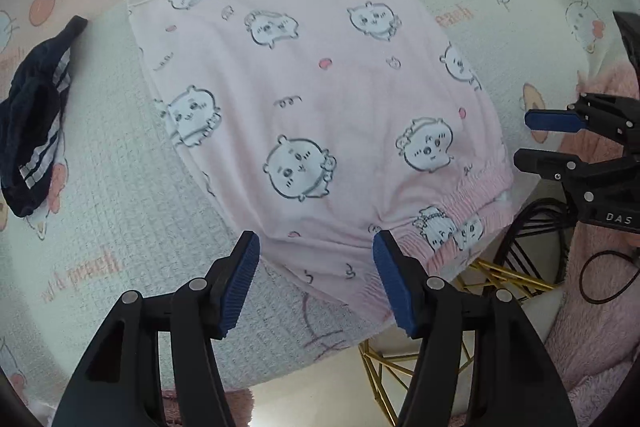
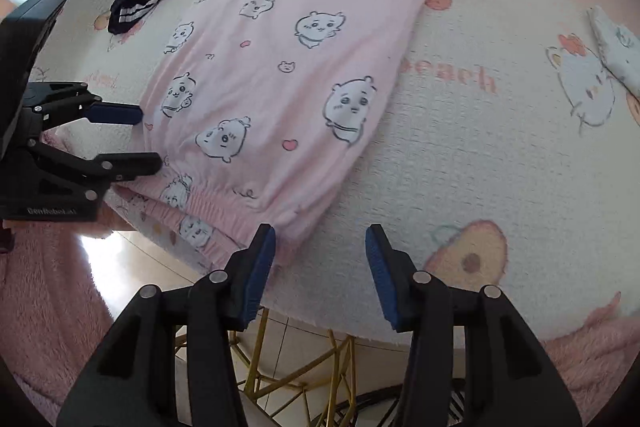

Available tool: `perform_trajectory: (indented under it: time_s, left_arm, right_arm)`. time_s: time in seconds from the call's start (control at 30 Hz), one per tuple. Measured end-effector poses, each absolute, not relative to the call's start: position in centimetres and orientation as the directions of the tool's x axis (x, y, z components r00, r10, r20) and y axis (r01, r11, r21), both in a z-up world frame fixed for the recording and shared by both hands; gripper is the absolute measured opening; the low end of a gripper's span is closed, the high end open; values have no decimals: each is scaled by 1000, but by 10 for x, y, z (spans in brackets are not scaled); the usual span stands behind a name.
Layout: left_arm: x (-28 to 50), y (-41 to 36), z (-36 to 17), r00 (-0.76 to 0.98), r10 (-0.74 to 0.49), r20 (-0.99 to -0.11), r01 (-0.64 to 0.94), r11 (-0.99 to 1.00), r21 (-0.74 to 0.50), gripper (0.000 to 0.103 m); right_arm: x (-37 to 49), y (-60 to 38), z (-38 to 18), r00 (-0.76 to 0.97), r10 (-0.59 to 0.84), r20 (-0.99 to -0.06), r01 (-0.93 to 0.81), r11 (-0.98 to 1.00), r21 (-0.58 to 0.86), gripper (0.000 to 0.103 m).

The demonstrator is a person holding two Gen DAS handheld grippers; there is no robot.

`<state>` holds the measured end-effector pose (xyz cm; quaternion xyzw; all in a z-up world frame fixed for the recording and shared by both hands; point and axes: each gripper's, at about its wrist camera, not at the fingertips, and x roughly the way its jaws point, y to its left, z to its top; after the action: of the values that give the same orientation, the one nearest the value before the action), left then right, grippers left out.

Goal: Fold clothes

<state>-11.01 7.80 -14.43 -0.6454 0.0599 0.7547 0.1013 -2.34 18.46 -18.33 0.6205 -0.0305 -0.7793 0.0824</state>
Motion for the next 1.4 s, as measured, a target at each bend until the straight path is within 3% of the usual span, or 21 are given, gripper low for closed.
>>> perform_trajectory:
  time_s: [0.13,0.27,0.5,0.7,0.83,0.97,1.1,1.27,1.4]
  left_arm:
    - [-135,90,-135,-231,10,-973,-213,-976,40,61]
    - [-153,110,-140,-307,19,-952,-193,-980,42,61]
    - [-157,109,-175,-212,-16,-977,-184,-981,56,63]
    - [-143,79,-157,-212,-32,-977,-136,-989,62,63]
    - [-150,89,-135,-304,-42,-952,-122,-989,83,63]
    - [-174,126,-130,-361,-56,-931,-106,-989,101,63]
    - [-191,150,-158,-393,1,-920,-77,-997,32,63]
    - [-199,136,-198,-297,-25,-955,-74,-996,49,65]
    - [-188,106,-188,-273,-88,-958,-53,-993,107,65]
  right_arm:
    - [-38,196,-172,-304,-166,-938,25,-986,166,47]
    - [-65,184,-171,-396,-138,-908,34,-990,136,47]
    - [-75,156,-210,-300,-73,-951,94,-994,47,48]
    - [-66,191,-204,-218,-207,-954,-26,-976,218,50]
    - [-75,199,-166,-346,-319,-882,-39,-935,353,50]
    - [-100,192,-135,-396,-241,-886,46,-969,243,50]
    - [-133,184,-145,-379,-114,-918,116,-990,75,50]
    - [-165,179,-208,-281,-75,-957,108,-993,46,50]
    - [-154,203,-208,-255,-71,-964,52,-997,60,50]
